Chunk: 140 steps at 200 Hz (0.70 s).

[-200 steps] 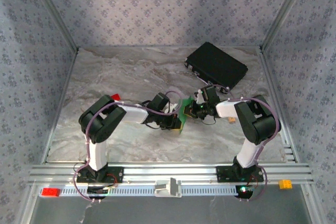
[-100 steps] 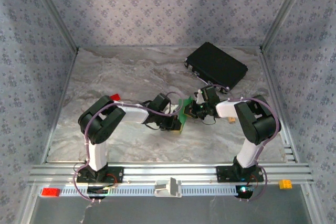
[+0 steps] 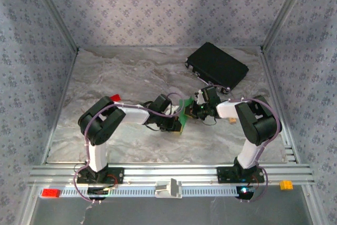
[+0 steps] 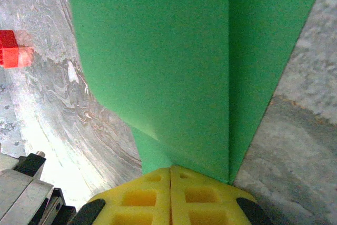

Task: Fold a paper plane with a square sheet of paper (pick it up from the middle)
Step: Fold the wing for the fifth time at the center of the table.

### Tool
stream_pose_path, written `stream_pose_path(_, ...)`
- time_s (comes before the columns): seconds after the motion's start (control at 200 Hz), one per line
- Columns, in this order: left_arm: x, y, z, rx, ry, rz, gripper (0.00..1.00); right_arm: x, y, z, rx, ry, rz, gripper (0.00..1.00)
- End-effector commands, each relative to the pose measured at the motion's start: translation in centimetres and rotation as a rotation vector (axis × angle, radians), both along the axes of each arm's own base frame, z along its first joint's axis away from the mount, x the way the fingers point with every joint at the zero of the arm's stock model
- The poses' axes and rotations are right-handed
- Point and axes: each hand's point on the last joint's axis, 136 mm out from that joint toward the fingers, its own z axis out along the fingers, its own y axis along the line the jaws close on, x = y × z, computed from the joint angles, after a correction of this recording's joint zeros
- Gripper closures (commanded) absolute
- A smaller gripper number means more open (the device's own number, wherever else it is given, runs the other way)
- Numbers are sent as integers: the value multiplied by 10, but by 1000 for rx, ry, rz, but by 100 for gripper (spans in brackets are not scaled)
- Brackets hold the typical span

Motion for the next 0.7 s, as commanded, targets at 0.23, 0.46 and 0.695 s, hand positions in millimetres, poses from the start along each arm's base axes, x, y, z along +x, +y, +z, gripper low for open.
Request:
stream_pose_path(0.23, -44, 33, -3, 129, 103, -18, 82, -24, -30, -44, -179, 121, -49, 92)
stream_pose_path(0.46, -21, 25, 40, 24, -17, 39, 87, -23, -29, -42, -179, 116, -49, 92)
stream_pose_path(0.695, 22, -6, 67, -95, -52, 87, 93, -22, -27, -42, -173, 114, -45, 92)
